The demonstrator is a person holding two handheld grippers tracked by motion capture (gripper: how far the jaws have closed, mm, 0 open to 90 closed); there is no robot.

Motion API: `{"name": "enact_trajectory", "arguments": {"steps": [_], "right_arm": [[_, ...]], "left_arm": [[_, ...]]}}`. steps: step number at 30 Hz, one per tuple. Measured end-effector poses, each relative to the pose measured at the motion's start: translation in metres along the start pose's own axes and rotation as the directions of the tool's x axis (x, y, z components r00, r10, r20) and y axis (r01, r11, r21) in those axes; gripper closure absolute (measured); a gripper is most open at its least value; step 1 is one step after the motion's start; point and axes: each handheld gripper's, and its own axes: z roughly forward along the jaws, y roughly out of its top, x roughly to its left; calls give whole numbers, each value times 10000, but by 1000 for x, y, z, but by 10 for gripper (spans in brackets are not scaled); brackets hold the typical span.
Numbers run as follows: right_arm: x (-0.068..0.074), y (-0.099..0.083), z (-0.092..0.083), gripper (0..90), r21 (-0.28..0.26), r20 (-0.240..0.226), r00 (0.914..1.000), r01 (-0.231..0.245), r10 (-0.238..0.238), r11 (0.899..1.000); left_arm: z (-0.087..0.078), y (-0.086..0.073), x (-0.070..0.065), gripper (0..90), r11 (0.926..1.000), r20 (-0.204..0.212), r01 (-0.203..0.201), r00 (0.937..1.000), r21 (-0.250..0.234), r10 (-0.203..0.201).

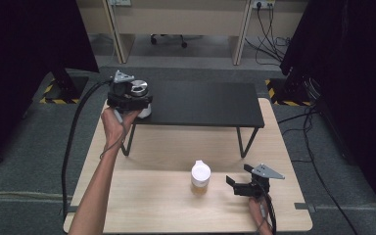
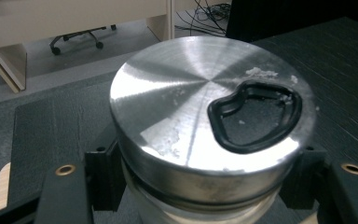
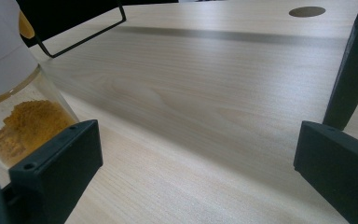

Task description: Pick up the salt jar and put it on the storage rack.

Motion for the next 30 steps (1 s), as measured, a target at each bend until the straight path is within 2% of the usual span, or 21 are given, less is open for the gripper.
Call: {"name": "enact_trajectory", "arguments": {"steps": [4, 8, 13, 16, 17, 19, 22, 30], "right_arm": [[-2, -1, 0, 12, -56, -61, 10000, -62, 62, 10000], [-1, 0, 0, 12, -35, -50, 10000, -40, 40, 10000], [-1, -1, 0, 12, -36, -29, 10000, -34, 34, 10000], [0, 0, 0, 12, -33, -22, 10000, -32, 32, 10000], [-1, 0, 0, 12, -24, -25, 10000, -37, 37, 10000], [-1, 0, 0, 12, -24, -29, 10000, -32, 31, 10000], [-1, 0, 0, 12, -15, -30, 10000, -14, 14, 10000], [0, 0, 0, 12, -19, -11, 10000, 17, -17, 10000]], "left_arm": [[5, -2, 1, 312, 10000, -105, 75, 9999, -31, -75], [5, -4, -1, 311, 9999, -149, -82, 9999, -132, 80], [6, -5, -1, 288, 9998, -132, -84, 9999, -160, 82], [9, -2, 4, 38, 9989, 151, 448, 9989, -152, -446], [9, -2, 3, 7, 9989, 97, 445, 9990, -170, -443], [7, -3, -1, 0, 9986, -136, 437, 9989, -295, -442], [1, -5, -4, 0, 9974, -265, 493, 9984, -529, -508], [-14, -7, 0, 0, 9975, -110, 242, 9996, -659, -250]]}}
